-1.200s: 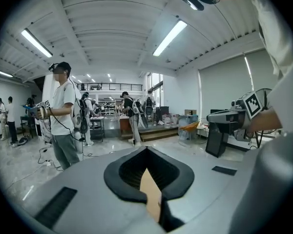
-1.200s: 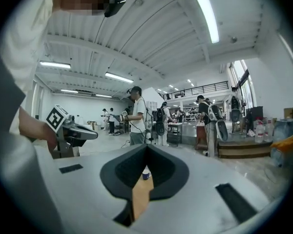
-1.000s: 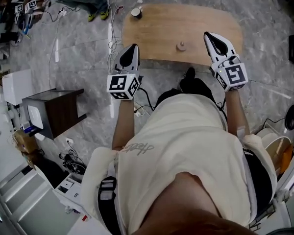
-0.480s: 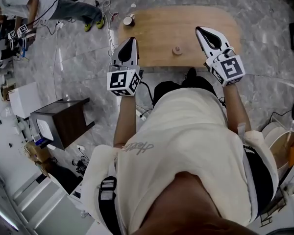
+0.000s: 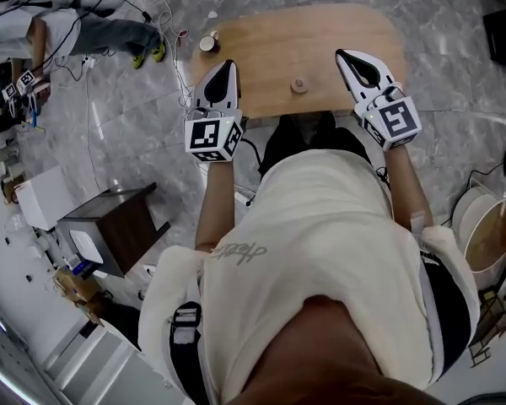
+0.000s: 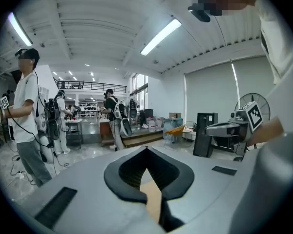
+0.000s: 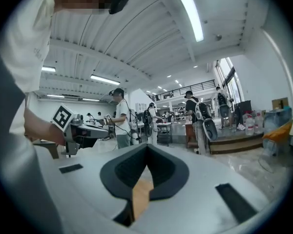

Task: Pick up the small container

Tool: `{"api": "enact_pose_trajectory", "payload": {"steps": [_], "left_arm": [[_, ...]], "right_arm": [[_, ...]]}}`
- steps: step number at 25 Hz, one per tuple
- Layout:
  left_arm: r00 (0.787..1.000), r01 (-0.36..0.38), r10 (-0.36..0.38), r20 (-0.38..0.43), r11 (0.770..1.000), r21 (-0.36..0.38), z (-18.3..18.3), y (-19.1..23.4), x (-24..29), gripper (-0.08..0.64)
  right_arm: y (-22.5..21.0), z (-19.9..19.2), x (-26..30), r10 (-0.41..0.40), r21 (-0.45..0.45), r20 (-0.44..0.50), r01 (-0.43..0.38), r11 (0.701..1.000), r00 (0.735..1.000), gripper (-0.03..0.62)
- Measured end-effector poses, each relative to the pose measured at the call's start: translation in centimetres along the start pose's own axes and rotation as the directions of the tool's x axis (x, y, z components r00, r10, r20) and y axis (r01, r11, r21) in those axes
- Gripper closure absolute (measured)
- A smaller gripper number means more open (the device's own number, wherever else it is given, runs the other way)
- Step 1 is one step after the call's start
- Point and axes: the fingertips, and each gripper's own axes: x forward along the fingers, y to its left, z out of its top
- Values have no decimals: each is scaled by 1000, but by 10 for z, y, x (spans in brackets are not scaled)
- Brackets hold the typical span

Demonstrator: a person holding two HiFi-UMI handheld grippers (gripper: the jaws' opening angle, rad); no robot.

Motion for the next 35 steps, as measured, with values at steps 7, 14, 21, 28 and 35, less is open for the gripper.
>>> {"api": "enact_pose_trajectory", "payload": {"steps": [7, 14, 21, 28, 35], "left_arm": [[995, 89, -90, 51, 996, 26, 27, 16, 7, 557], [983, 178, -180, 29, 983, 50, 19, 24, 2, 557], [972, 232, -233, 7, 970, 73, 19, 20, -9, 557], [962, 273, -272, -15, 961, 44, 18, 4, -11, 395], [957, 288, -286, -52, 957, 39, 11, -9, -16, 144]], "right_arm": [[24, 24, 7, -82, -19, 7, 82, 996, 997, 594], [47, 24, 4, -148, -18, -3, 148, 989, 989, 594], [63, 20, -5, -179, 8, -1, 179, 984, 984, 594], [62, 27, -19, -167, 7, 11, 167, 986, 986, 594], [56, 21, -34, -167, 44, 13, 166, 985, 986, 594]]}}
